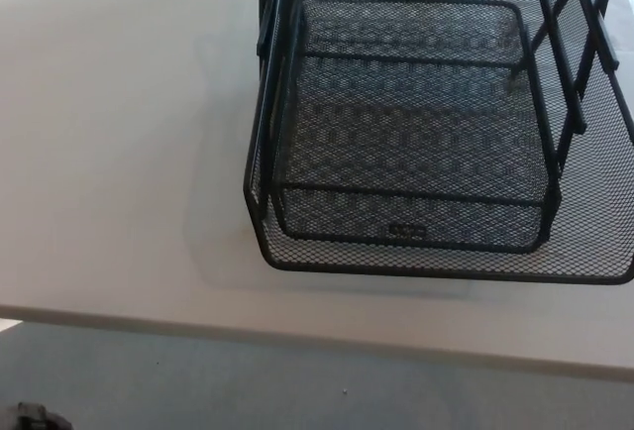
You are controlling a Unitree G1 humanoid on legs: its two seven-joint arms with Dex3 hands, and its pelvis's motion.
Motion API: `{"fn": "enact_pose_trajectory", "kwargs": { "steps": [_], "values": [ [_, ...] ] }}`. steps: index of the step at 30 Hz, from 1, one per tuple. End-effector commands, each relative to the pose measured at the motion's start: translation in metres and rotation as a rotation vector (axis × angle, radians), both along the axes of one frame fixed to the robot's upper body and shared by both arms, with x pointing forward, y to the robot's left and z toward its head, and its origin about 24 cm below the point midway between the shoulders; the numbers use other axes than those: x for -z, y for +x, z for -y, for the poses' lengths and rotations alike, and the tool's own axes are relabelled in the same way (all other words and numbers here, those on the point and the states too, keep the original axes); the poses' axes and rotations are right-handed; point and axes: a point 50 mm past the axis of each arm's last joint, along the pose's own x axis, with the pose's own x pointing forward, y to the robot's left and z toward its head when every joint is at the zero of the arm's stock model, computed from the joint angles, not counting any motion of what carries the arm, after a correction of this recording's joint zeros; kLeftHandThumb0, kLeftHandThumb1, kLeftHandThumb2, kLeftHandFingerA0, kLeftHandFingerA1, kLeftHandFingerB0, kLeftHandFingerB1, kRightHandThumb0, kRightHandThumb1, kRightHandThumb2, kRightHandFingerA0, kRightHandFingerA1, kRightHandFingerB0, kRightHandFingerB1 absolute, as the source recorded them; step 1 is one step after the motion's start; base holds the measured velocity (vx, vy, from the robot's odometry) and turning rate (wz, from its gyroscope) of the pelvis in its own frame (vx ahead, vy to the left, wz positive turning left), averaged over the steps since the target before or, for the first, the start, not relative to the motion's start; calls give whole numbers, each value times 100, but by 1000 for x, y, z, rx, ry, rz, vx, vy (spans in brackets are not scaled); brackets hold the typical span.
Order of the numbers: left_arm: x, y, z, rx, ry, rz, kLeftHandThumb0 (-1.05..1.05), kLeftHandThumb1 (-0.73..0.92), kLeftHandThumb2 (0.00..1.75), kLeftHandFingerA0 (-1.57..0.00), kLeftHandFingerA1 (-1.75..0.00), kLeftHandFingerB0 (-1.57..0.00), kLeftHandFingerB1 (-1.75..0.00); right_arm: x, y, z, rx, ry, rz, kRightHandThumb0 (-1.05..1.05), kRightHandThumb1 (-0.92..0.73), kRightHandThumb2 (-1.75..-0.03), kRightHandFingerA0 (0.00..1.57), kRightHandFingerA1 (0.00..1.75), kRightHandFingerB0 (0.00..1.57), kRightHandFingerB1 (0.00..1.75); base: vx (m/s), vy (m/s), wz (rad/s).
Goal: A balck drawer is kept on the middle of the table and the robot uses its right hand to push it back away from the robot
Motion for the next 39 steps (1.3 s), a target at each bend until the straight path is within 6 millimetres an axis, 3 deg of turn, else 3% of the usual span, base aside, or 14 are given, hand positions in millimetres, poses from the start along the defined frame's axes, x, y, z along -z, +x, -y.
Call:
{"fn": "enact_pose_trajectory", "kwargs": {
  "steps": [1, 6, 8, 12, 14, 15, 20, 23, 24, 33, 34, 36, 37, 39],
  "values": [
    [-4, -4, -7, 97, -6, -74, -57, 71, 63, -48, -39, -32, -33, -1, -5, 12, -66, -49, -102, -45, -76, -61, 58, 46, 49, 40, 0, 0, 0],
    [-4, -4, -7, 98, -12, -73, -57, 72, 63, -47, -39, -32, -33, -3, -6, 9, -125, -71, -20, -46, -74, -62, 55, 49, 48, 40, 0, 0, 0],
    [-5, -3, -7, 100, -8, -77, -57, 72, 63, -48, -39, -32, -33, -11, -12, 1, -184, -26, 76, -50, -78, -62, 42, 41, 31, 34, 0, 0, 0],
    [-5, -3, -8, 98, -17, -75, -55, 75, 63, -48, -38, -33, -33, -28, -22, -9, -231, 58, 117, -49, -77, -63, 43, 41, 31, 33, 0, 0, 0],
    [-5, -3, -8, 99, -9, -71, -56, 74, 63, -50, -38, -35, -33, -42, -32, -18, -254, 138, 117, -53, -78, -62, 43, 40, 34, 33, 0, 0, 0],
    [-5, -2, -8, 103, 0, -72, -56, 75, 63, -48, -38, -33, -32, -54, -41, -25, -288, 201, 121, -53, -61, -97, 39, 57, 23, 47, 0, 0, 0],
    [-6, -1, -7, 108, -4, -73, -56, 75, 63, -49, -38, -32, -32, -99, -62, -49, -436, 402, 139, -52, -63, -99, 39, 56, 24, 47, 0, 0, 0],
    [-6, -1, -8, 101, -15, -76, -56, 72, 63, -46, -38, -31, -32, -119, -69, -63, -523, 483, 155, -51, -63, -99, 40, 56, 25, 47, 0, 0, 0],
    [-6, -1, -7, 105, -16, -74, -57, 72, 63, -46, -38, -31, -32, -127, -72, -69, -561, 522, 161, -53, -78, -64, 44, 38, 36, 33, 0, 0, 0],
    [-6, 0, -7, 107, -14, -74, -56, 72, 63, -45, -38, -30, -32, -167, -80, -102, -733, 706, 179, -56, -77, -64, 45, 40, 37, 35, 0, 0, 0],
    [-6, 0, -7, 105, -11, -74, -57, 72, 63, -46, -38, -32, -33, -174, -80, -110, -768, 754, 180, -51, -64, -101, 39, 57, 25, 48, 0, 0, 0],
    [-6, 0, -7, 106, -10, -76, -57, 72, 63, -46, -38, -32, -33, -180, -80, -115, -789, 786, 169, -55, -65, -100, 39, 56, 26, 48, 0, 0, 0],
    [-6, 0, -7, 106, -9, -77, -56, 75, 63, -49, -38, -33, -33, -184, -79, -120, -803, 810, 163, -58, -78, -65, 44, 40, 37, 35, 0, 0, 0],
    [-6, 0, -7, 103, -7, -78, -56, 75, 63, -48, -38, -33, -32, -190, -78, -129, -833, 851, 161, -59, -77, -65, 45, 39, 38, 35, 0, 0, 0]
  ]
}}
